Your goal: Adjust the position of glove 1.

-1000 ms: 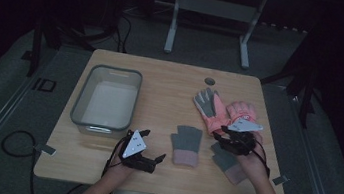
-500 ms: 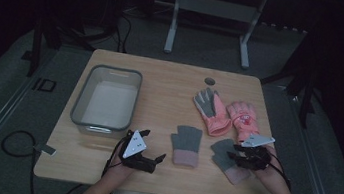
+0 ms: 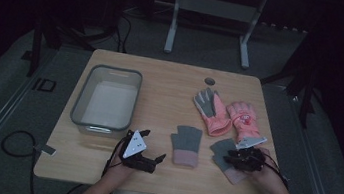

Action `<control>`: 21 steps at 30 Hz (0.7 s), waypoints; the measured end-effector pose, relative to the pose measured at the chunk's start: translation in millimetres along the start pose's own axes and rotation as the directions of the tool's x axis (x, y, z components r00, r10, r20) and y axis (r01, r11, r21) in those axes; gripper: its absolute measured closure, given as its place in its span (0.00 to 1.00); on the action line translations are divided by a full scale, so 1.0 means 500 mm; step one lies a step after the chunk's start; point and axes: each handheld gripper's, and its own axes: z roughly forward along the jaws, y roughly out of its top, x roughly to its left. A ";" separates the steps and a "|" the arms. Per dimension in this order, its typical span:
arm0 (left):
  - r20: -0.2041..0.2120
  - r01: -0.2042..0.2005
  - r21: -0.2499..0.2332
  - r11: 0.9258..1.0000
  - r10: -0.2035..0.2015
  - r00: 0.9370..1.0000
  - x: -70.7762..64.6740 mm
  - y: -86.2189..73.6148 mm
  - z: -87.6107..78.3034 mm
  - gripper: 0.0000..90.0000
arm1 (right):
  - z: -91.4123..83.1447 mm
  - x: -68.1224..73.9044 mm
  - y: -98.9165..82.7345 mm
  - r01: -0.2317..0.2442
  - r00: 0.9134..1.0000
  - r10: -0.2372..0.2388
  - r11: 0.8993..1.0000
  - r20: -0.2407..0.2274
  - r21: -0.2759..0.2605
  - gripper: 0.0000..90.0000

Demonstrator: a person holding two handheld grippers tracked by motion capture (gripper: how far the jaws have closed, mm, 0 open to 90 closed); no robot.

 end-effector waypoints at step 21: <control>-0.004 -0.003 0.001 1.000 0.003 1.000 -0.001 0.000 0.000 0.01 | -0.064 0.108 0.054 -0.334 0.909 0.376 0.916 0.183 -0.223 0.95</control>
